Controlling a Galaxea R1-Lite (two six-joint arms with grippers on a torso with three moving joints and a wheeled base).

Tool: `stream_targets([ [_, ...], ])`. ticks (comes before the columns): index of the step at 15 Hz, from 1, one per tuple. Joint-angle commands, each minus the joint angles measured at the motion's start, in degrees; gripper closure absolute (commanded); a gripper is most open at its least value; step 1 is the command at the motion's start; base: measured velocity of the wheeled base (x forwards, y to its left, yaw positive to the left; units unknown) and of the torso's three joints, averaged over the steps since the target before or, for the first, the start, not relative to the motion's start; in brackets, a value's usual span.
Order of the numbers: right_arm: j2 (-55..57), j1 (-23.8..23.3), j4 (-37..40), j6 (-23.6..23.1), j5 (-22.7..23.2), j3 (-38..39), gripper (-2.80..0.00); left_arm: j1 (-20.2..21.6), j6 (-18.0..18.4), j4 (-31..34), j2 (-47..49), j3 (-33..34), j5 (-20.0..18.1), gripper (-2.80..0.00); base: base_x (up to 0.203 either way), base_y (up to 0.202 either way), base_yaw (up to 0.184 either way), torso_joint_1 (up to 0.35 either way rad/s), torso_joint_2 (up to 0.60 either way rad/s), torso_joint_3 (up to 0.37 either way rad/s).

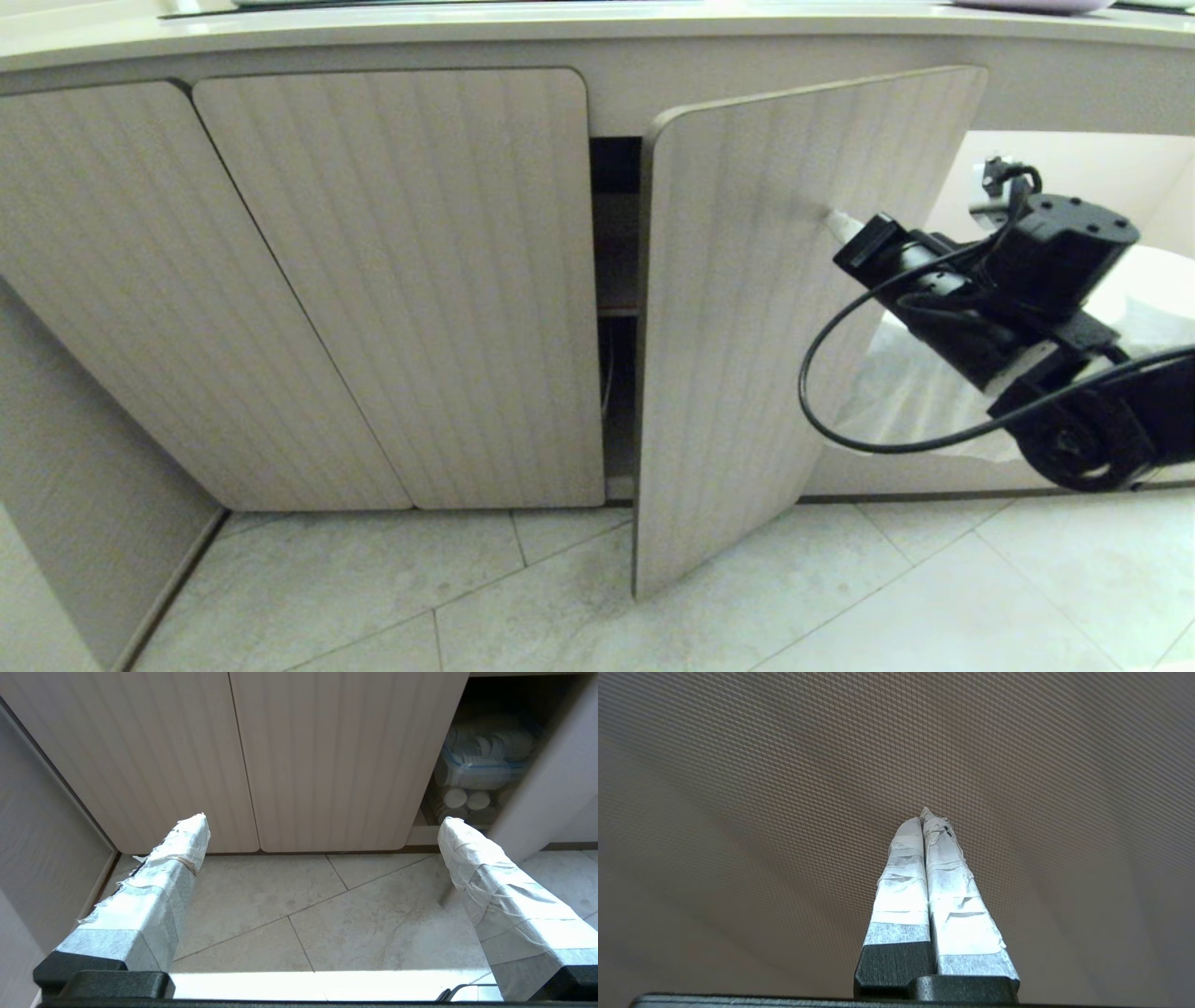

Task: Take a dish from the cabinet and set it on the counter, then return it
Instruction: Close the cabinet door

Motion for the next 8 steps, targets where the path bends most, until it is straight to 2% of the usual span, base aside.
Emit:
stream_targets([
  [1,5.2,-0.07,-0.25,0.08,-0.05,-4.74,0.0,0.0,-0.01,-0.02,-0.02,0.0,0.0,-2.8,0.0,0.0,0.0,0.0,0.0,0.0],
  [5,10.41,-0.23,0.59,-0.17,-0.07,-14.37,0.0,0.0,-0.01,-0.02,-0.02,0.0,0.0,-2.8,0.0,0.0,0.0,0.0,0.0,0.0],
  [8,12.65,-0.24,0.82,-2.35,-0.13,-18.51,0.0,0.0,-0.01,-0.02,-0.02,0.0,0.0,-2.8,0.0,0.0,0.0,0.0,0.0,0.0],
])
